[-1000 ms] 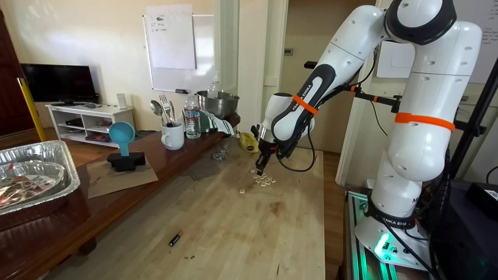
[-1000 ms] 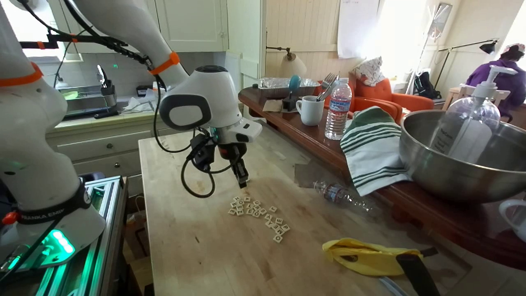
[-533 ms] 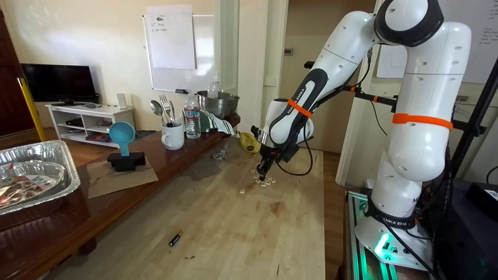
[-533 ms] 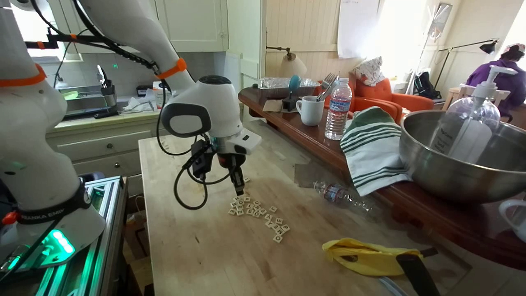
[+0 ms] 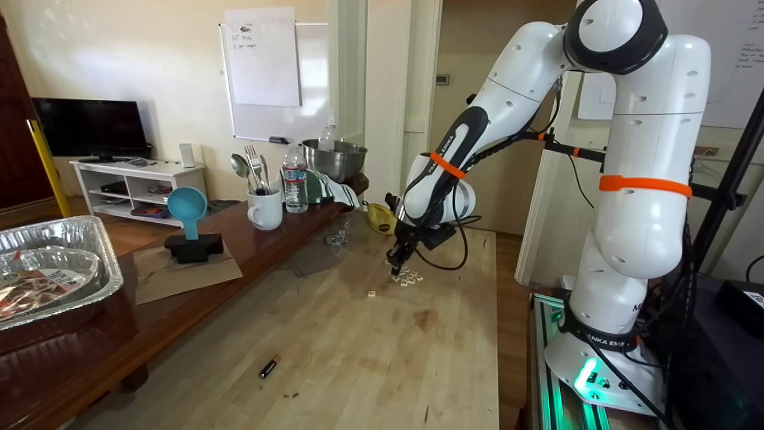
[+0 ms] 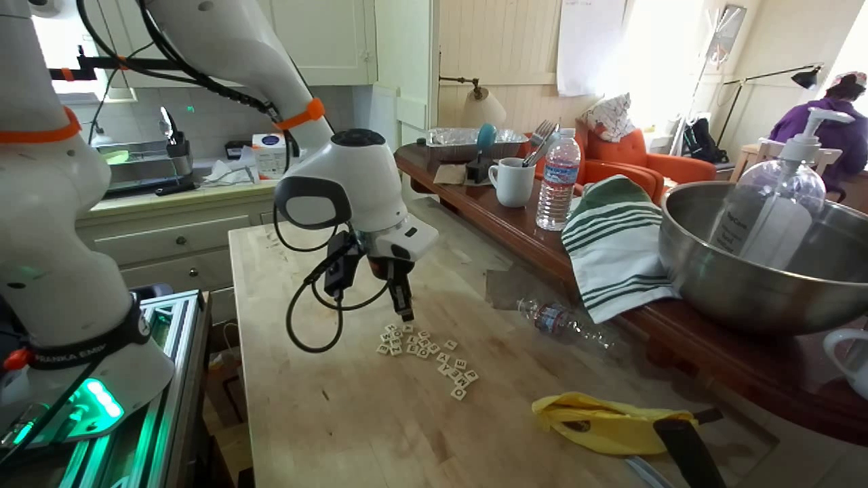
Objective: Use the tile letters to spell the word tale
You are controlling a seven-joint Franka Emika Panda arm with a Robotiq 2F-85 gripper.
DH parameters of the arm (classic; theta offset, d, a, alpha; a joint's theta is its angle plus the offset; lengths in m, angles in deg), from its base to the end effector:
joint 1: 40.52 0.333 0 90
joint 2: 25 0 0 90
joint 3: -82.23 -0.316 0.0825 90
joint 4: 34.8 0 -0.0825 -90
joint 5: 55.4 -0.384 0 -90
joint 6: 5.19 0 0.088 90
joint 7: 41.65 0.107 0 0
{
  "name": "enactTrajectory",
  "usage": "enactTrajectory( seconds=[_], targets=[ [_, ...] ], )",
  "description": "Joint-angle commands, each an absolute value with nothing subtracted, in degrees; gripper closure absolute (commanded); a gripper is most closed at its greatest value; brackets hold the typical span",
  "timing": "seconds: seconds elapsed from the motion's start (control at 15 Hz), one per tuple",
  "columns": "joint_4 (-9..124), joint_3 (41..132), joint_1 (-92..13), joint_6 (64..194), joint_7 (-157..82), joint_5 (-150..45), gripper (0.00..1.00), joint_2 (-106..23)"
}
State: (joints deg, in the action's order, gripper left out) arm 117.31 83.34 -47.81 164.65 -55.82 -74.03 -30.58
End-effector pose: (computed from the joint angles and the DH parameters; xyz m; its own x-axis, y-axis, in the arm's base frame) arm 0.4323 -0.0859 0.2282 0.9529 -0.2139 0.2149 -0.2037 -0.9766 -0.0690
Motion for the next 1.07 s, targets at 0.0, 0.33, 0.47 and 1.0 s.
enactTrajectory(
  seconds=[0.0, 0.33, 0.47, 1.0],
  targets=[
    [115.54, 81.86, -48.64, 166.52, -58.65, -78.18, 1.00, -33.82],
    [114.85, 82.33, -48.66, 166.71, -57.76, -77.51, 1.00, -35.59],
    [114.60, 82.15, -48.76, 166.54, -58.03, -77.52, 1.00, -35.87],
    [115.08, 76.67, -49.84, 164.91, -69.67, -78.51, 1.00, -35.39]
  ],
)
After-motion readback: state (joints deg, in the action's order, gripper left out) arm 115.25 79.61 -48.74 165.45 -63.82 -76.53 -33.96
